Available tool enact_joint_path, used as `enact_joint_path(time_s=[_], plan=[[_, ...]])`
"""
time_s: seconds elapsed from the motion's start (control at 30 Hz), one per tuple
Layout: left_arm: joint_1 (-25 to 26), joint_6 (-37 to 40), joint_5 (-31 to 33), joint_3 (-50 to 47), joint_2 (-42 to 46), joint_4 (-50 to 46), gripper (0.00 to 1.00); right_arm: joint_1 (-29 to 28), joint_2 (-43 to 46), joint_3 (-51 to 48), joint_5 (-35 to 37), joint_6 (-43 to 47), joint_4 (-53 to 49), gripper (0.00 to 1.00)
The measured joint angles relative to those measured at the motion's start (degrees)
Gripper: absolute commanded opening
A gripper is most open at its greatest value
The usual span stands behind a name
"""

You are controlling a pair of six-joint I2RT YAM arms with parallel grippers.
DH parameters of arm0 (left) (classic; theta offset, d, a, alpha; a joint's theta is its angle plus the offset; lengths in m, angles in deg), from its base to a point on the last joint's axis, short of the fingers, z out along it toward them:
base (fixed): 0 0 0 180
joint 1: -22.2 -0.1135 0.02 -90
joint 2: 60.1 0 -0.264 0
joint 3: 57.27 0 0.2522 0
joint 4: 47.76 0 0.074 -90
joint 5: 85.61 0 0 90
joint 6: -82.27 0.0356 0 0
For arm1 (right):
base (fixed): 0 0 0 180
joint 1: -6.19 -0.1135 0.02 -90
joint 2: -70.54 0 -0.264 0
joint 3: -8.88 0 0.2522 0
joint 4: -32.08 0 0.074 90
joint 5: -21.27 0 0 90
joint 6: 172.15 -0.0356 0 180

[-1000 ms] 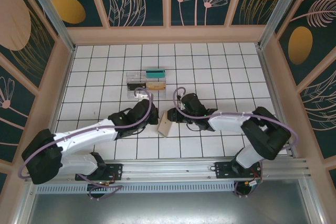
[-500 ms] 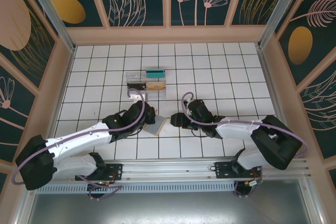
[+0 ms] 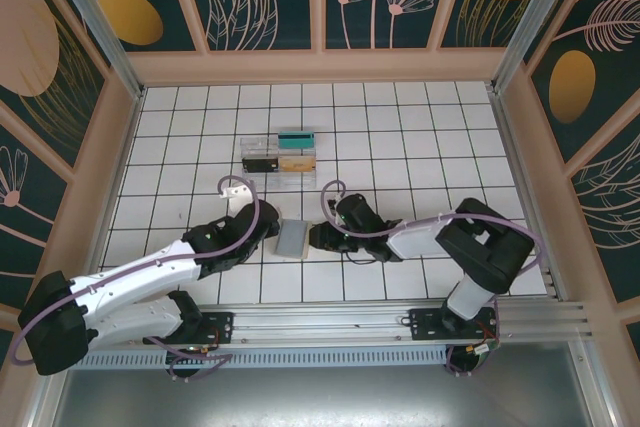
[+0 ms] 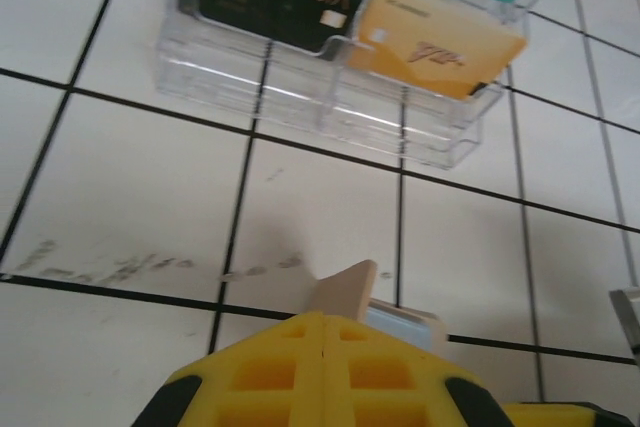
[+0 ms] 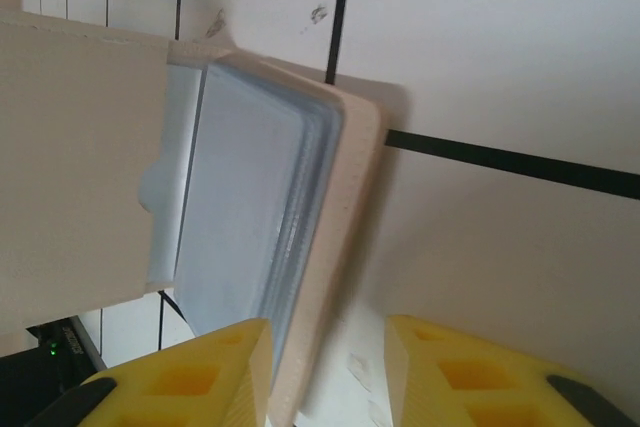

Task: Take the credit cards out of the card holder

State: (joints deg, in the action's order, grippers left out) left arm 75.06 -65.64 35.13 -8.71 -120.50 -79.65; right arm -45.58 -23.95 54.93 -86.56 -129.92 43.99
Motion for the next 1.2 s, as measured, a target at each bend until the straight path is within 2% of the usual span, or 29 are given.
enact_joint_path(time_s=[0.17,0.7,0.9,1.0,1.2], plan=[[-0.1,-0.9,1.2,-2.1,0.7,-1.0,0.00,-0.6,-3.0,2.6,-0.9,-1.0,0.5,0.26],[-0.1,-1.5,0.6,-5.8,2.2,-0.3,0.00,-1.1,-6.9,5.3,-2.3,-3.8,2.8,0.22],[-0.1,-2.0,-0.5,-7.4,2.2,1.3,0.00,-2.1,-8.2,7.1,-2.2,-3.8,2.4,0.13],[-0.1,-2.2,-0.7,-7.6,2.2,1.7,0.00,-2.4,-8.9,8.0,-2.3,-3.7,2.3,0.00],[-0.1,-2.4,-0.9,-8.8,2.4,2.1,0.00,-2.4,-9.1,8.2,-2.1,-4.0,2.3,0.00]])
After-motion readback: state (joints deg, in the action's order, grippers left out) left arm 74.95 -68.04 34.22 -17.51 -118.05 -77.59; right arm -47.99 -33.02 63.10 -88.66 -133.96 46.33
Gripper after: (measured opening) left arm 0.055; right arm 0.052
